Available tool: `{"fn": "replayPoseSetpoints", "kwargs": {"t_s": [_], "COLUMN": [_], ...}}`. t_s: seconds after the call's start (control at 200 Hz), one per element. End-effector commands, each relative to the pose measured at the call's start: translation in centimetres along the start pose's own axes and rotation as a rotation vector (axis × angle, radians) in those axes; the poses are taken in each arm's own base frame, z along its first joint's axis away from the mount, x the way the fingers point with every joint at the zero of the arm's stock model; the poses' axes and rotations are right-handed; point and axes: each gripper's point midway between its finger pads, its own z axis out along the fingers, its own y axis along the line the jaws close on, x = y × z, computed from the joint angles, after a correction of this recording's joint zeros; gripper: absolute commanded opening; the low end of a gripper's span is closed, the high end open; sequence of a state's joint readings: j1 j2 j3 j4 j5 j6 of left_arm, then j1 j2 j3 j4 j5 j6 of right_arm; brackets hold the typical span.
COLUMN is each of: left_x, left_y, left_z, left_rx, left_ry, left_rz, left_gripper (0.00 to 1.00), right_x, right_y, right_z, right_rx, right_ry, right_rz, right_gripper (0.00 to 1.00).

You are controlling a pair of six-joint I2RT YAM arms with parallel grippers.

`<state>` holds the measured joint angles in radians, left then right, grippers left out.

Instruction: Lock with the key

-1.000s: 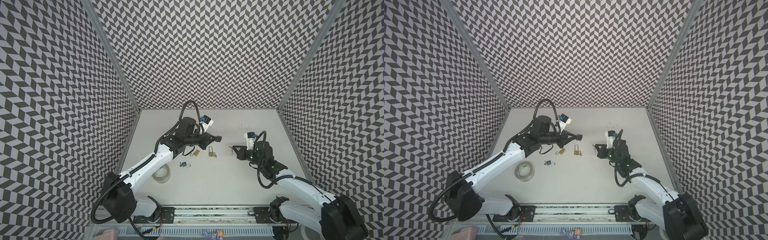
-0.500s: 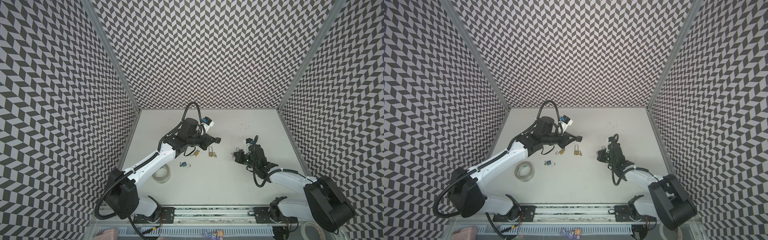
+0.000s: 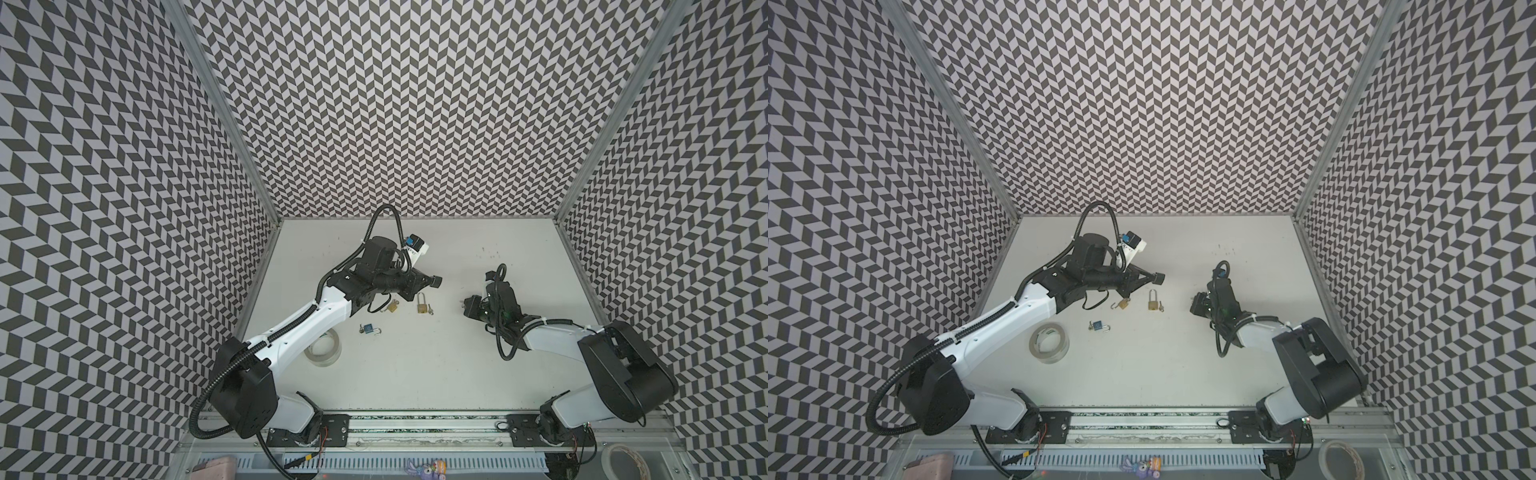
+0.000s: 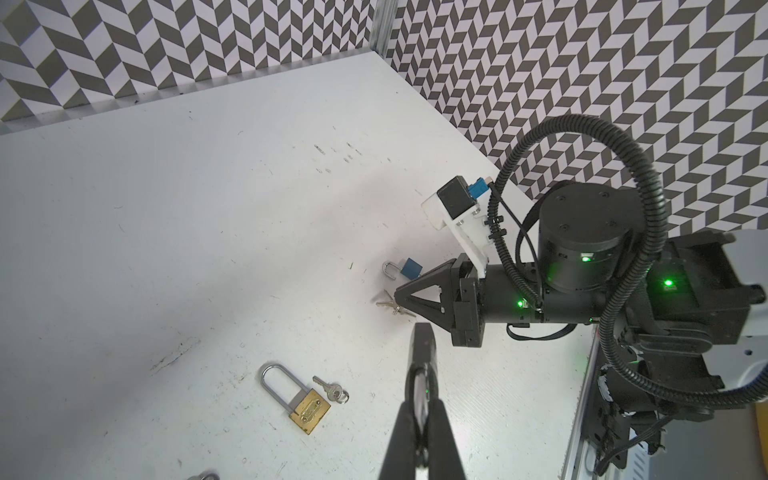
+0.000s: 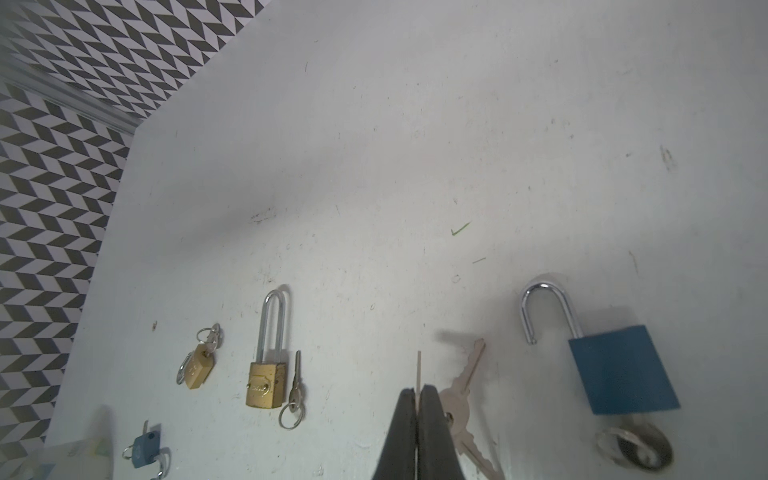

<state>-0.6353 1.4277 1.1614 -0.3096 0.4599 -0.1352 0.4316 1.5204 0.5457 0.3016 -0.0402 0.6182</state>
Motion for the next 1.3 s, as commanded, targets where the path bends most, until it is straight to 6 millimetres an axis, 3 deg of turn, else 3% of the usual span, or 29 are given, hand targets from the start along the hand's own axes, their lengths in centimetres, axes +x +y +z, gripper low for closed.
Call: {"fn": "replayPoseSetpoints", "kwargs": {"t_s": [0.0,0.365,0.546,0.721,0.866,0.961,1.001,1.051,1.167,1.292], "left_x": [0.4,0.7,0.2,-1.0,-2.2,-2.7,-2.8,-2.8,-3.0,-2.8], "left_y": [-0.3,-0.3,0.1,0.1,-1.9,-3.7,-4.1,-4.7,-6.2,-8.3], "left_z": [0.2,-0.1,-1.0,-3.4,-5.8,-7.0,-7.3,-7.6,-8.4,-9.1], "left_rx": [0.008,0.013,0.043,0.125,0.258,0.335,0.353,0.381,0.447,0.519], "left_ry": [0.008,0.001,-0.027,-0.096,-0.167,-0.192,-0.196,-0.199,-0.212,-0.215], "left_rz": [0.018,0.01,-0.011,-0.027,0.025,0.082,0.102,0.122,0.161,0.212], "left_gripper": [0.0,0.0,0.0,0.0,0.0,0.0,0.0,0.0,0.0,0.0], "right_x": [-2.2,-1.7,-3.6,-7.0,-8.7,-8.2,-7.7,-6.8,-5.3,-4.3], "right_y": [0.9,0.8,2.5,5.3,11.6,16.3,17.8,19.4,21.9,22.9], "right_z": [0.6,1.8,0.0,-4.8,-11.2,-16.0,-17.6,-19.1,-21.9,-23.0], "right_rx": [-0.012,-0.019,-0.071,-0.15,-0.433,-0.698,-0.79,-0.903,-1.109,-1.221], "right_ry": [-0.077,-0.049,-0.108,-0.239,-0.323,-0.334,-0.31,-0.254,-0.136,-0.055], "right_rz": [-0.02,-0.022,-0.047,-0.129,-0.28,-0.398,-0.44,-0.479,-0.535,-0.58], "right_gripper": [0.0,0.0,0.28,0.37,0.43,0.59,0.7,0.76,0.8,0.8]}}
